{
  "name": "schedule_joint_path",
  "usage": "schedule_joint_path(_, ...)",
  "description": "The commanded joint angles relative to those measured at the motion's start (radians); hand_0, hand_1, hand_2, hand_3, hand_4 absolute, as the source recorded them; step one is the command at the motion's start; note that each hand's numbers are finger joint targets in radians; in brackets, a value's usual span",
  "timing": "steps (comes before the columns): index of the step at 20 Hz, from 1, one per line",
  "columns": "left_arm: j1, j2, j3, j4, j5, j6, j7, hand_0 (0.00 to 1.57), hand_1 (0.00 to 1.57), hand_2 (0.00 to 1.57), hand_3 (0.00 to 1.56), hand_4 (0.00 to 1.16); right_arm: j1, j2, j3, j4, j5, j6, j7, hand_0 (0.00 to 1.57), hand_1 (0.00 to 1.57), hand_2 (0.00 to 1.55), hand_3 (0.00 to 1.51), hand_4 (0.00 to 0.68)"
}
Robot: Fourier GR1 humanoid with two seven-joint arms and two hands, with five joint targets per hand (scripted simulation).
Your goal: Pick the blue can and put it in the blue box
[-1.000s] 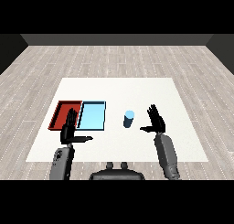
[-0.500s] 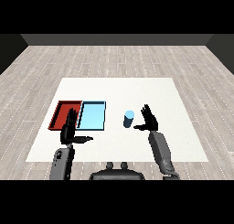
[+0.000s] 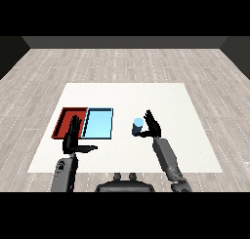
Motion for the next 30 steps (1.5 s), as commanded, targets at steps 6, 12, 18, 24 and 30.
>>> schedule_joint_path(6,-0.022,0.002,0.016,-0.036,0.026,0.002,0.043,0.00,0.00,0.00,0.00,0.00,-0.100,0.005,0.156,0.172,-0.084,-0.139,-0.092,0.00,0.00,0.00,0.00,0.000)
schedule_joint_path(12,0.017,0.007,0.027,0.021,0.017,-0.023,-0.040,0.00,0.00,0.00,0.00,0.00,-0.194,0.005,0.169,0.272,-0.131,-0.116,-0.086,0.00,0.00,0.00,0.00,0.000)
schedule_joint_path(18,-0.018,0.013,0.041,-0.007,0.063,-0.029,0.031,0.00,0.00,0.00,0.00,0.00,-0.291,0.005,0.279,0.381,-0.233,-0.205,-0.115,0.00,0.00,0.00,0.00,0.000)
schedule_joint_path(24,-0.056,0.026,0.050,-0.020,0.063,-0.016,0.086,0.00,0.00,0.00,0.00,0.00,-0.358,0.005,0.165,0.557,-0.201,-0.091,-0.193,0.00,0.00,0.00,0.00,0.000)
schedule_joint_path(30,0.026,-0.020,-0.003,-0.097,0.013,0.022,0.065,0.00,0.00,0.00,0.00,0.00,-0.332,0.005,0.404,0.500,-0.386,-0.184,-0.191,0.00,0.00,0.00,0.00,0.000)
